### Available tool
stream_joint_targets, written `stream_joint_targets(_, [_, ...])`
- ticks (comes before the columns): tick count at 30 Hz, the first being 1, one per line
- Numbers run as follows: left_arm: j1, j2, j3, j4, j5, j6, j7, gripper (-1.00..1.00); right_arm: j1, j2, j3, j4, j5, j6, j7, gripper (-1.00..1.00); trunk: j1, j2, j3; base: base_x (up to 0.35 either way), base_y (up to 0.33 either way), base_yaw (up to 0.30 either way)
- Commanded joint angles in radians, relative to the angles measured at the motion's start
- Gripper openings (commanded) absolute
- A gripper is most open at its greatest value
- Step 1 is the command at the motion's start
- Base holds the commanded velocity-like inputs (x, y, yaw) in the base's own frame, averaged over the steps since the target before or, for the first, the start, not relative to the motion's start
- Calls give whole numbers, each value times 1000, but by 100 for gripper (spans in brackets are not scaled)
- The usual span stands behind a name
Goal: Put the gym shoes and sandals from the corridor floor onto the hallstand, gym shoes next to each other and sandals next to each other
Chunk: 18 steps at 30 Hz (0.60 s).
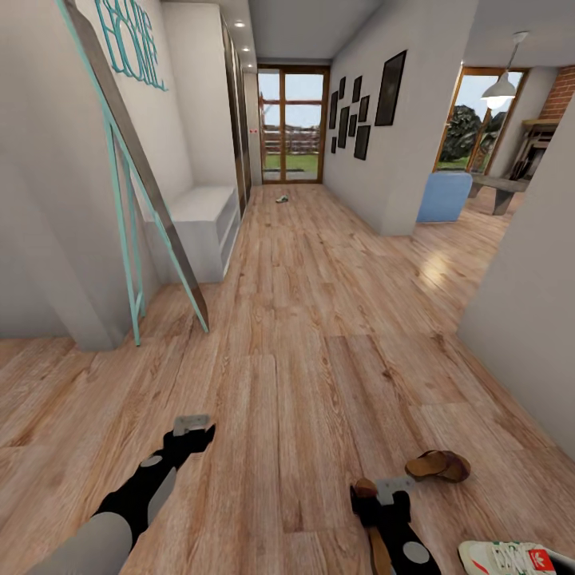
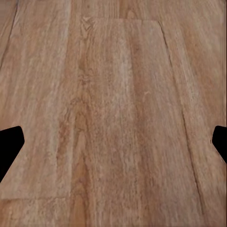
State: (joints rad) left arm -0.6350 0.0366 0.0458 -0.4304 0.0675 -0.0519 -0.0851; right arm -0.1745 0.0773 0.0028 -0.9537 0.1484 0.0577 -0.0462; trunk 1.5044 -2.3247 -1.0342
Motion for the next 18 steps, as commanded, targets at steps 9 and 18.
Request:
stream_joint_targets(9, [-15,-2,3,-3,-19,15,-28,100,-14,1,0,3,12,12,-4,100,0,0,-1,0,0,0])
stream_joint_targets(18, [-18,-4,5,-4,-44,19,-31,100,-17,1,-2,27,13,10,-4,100,0,0,-1,112,-13,0])
